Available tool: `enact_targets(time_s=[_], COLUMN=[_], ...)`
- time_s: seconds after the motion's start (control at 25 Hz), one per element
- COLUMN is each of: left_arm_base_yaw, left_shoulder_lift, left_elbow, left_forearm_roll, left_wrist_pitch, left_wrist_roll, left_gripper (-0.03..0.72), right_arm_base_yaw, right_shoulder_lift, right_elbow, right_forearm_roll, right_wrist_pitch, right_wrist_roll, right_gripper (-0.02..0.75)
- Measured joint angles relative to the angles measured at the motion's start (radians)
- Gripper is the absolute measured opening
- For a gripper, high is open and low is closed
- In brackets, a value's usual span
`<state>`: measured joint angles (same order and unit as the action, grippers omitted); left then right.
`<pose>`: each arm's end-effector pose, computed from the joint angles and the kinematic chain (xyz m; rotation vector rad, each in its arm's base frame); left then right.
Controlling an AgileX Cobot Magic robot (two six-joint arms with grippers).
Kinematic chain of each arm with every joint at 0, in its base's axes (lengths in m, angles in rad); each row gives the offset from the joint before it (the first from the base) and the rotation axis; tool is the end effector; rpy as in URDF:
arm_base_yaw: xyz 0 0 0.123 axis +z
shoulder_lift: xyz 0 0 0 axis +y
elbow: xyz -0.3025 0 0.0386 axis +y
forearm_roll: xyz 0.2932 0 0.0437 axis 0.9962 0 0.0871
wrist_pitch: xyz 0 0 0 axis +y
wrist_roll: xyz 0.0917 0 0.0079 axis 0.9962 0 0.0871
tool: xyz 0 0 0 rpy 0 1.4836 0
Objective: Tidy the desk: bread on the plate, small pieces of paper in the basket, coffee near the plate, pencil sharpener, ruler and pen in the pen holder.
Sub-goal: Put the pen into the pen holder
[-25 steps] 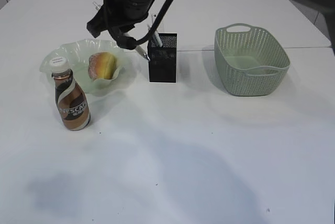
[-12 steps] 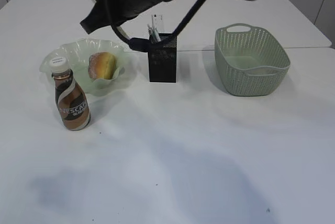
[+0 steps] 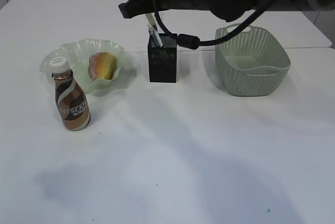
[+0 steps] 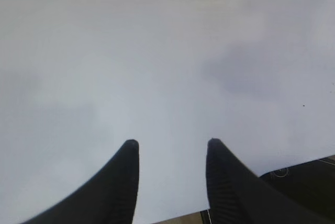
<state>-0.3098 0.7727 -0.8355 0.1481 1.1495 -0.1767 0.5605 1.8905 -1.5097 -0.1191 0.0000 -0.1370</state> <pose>0.1464 -0.0338 0.3472 0.1963 2.5447 0.0092 0.4305 0.2702 0.3029 -0.7424 1.7160 0.2104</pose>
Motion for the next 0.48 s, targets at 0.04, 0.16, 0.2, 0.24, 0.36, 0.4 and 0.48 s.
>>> enact_targets(time_s=[0.04,0.16,0.2,0.24,0.36,0.4,0.48], left_arm_base_yaw=[0.0,0.0,0.0,0.0,0.0,0.0,0.0], left_shoulder_lift=[0.0,0.0,0.0,0.0,0.0,0.0,0.0], left_elbow=[0.0,0.0,0.0,0.0,0.0,0.0,0.0], left_forearm_roll=[-0.002,-0.023,-0.031,-0.035,-0.043,-0.045,-0.05], left_wrist_pitch=[-0.005,-0.017,-0.023,-0.03,-0.065,-0.079,-0.103], left_wrist_roll=[0.0,0.0,0.0,0.0,0.0,0.0,0.0], left_gripper=[0.293,0.29,0.289,0.289,0.289,0.287,0.284], right_arm_base_yaw=[-0.018,-0.052,-0.061,-0.068,-0.083,-0.094,-0.099], right_shoulder_lift=[0.002,0.011,0.015,0.018,0.035,0.062,0.083], right_elbow=[0.001,0.001,0.001,0.001,0.001,0.001,0.001], right_forearm_roll=[0.005,0.015,0.024,0.034,0.065,0.086,0.09], right_wrist_pitch=[-0.017,-0.078,-0.096,-0.11,-0.184,-0.274,-0.336], right_wrist_roll=[0.0,0.0,0.0,0.0,0.0,0.0,0.0], right_gripper=[0.104,0.103,0.103,0.103,0.103,0.103,0.103])
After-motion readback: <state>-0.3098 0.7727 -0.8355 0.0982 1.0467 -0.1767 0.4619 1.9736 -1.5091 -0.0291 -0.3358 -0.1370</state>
